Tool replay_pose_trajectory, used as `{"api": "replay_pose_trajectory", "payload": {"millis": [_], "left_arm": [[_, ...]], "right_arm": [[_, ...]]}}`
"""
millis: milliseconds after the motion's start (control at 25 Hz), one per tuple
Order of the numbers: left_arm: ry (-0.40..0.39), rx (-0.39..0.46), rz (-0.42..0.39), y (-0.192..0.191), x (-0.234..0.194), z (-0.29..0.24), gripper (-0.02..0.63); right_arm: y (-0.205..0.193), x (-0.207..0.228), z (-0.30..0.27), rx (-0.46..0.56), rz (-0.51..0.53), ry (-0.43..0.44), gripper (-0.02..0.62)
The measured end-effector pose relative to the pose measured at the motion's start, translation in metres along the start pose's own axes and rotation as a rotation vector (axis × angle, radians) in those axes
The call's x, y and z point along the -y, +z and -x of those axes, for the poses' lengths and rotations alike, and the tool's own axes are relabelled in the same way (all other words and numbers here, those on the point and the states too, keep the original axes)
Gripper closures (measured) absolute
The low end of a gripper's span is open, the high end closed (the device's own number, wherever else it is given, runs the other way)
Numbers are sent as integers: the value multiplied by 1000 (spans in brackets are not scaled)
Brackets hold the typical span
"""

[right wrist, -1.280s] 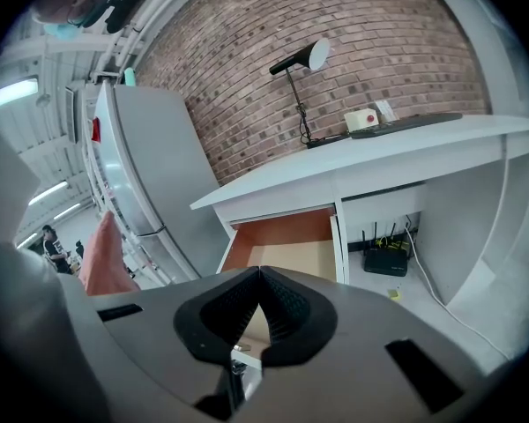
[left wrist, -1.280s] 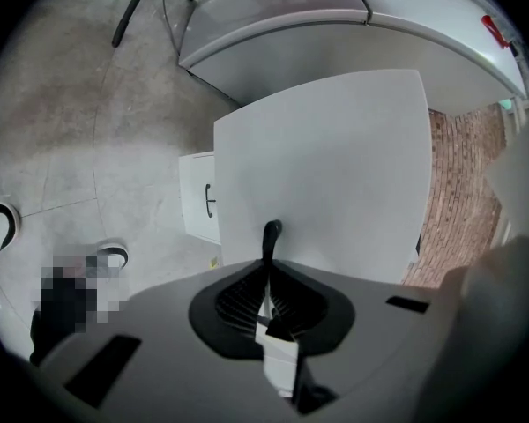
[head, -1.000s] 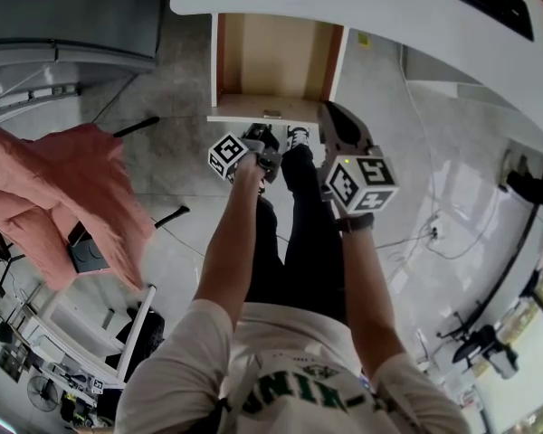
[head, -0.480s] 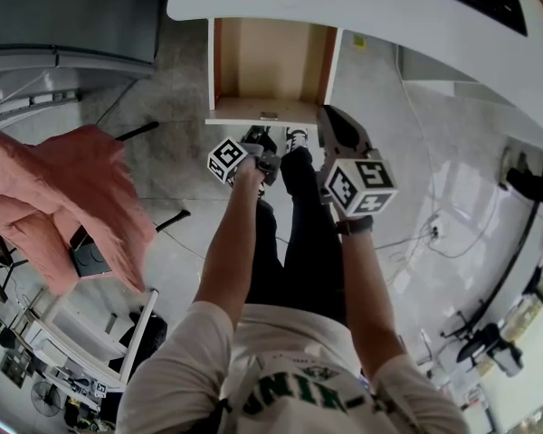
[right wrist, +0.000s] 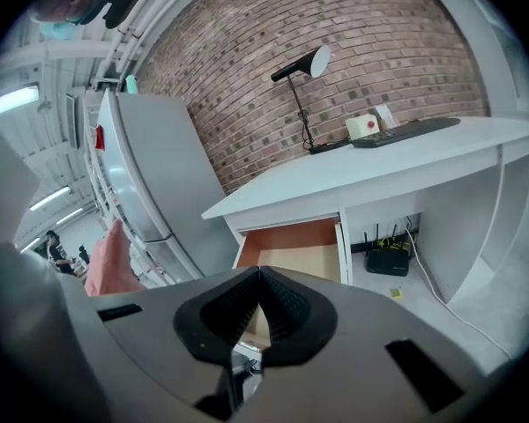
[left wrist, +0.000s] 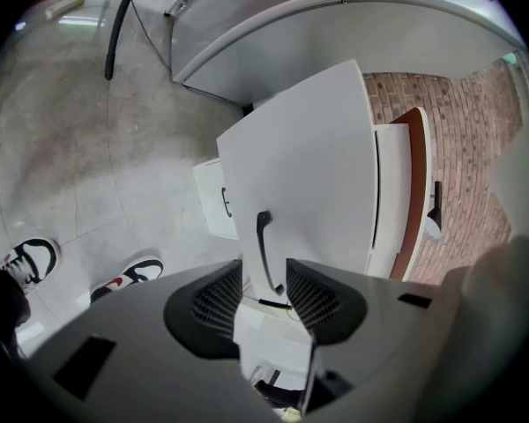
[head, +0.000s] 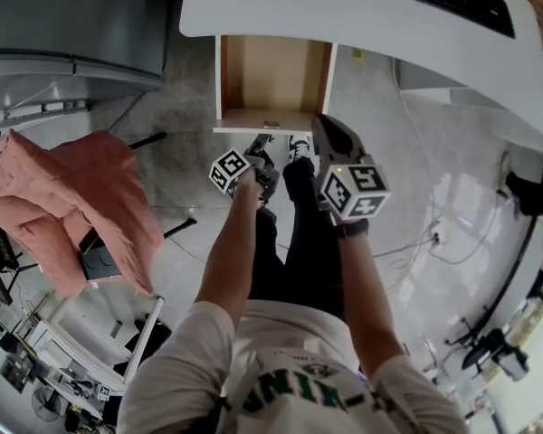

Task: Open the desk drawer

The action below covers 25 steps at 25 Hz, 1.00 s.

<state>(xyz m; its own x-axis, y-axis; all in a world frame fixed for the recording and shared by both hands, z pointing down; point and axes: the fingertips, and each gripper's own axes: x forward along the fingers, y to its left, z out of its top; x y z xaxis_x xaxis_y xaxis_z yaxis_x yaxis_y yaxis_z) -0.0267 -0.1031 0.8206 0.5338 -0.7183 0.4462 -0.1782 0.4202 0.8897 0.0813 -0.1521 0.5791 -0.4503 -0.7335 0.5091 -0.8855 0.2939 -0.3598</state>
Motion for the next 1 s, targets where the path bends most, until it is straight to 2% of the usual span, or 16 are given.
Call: {"api": "replay_pose_trajectory", "payload": {"millis": [120,240,440,600,800,1000], "left_arm": [[44,-23,-16,-6,-3,17,453],[73,-83,-91,-13,5,39,439],[109,-223,-308,-32,39,83,439],[112,-285,-526,-32,82,110,439],[85,-243,-735,-13,155,136,439],[27,-118,-887,20,237,159,440]], "right_arm": [[0,-1,8,-13,8,-8,592],[2,-2,18,-18,-13,-24,592],[16,-18,37,-26,-22,-28,592],[29,-28,50,-31,-17,-35,592],[50,-41,70,-26,19,-35,592],[76,-57,85,7,73,-16,592]]}}
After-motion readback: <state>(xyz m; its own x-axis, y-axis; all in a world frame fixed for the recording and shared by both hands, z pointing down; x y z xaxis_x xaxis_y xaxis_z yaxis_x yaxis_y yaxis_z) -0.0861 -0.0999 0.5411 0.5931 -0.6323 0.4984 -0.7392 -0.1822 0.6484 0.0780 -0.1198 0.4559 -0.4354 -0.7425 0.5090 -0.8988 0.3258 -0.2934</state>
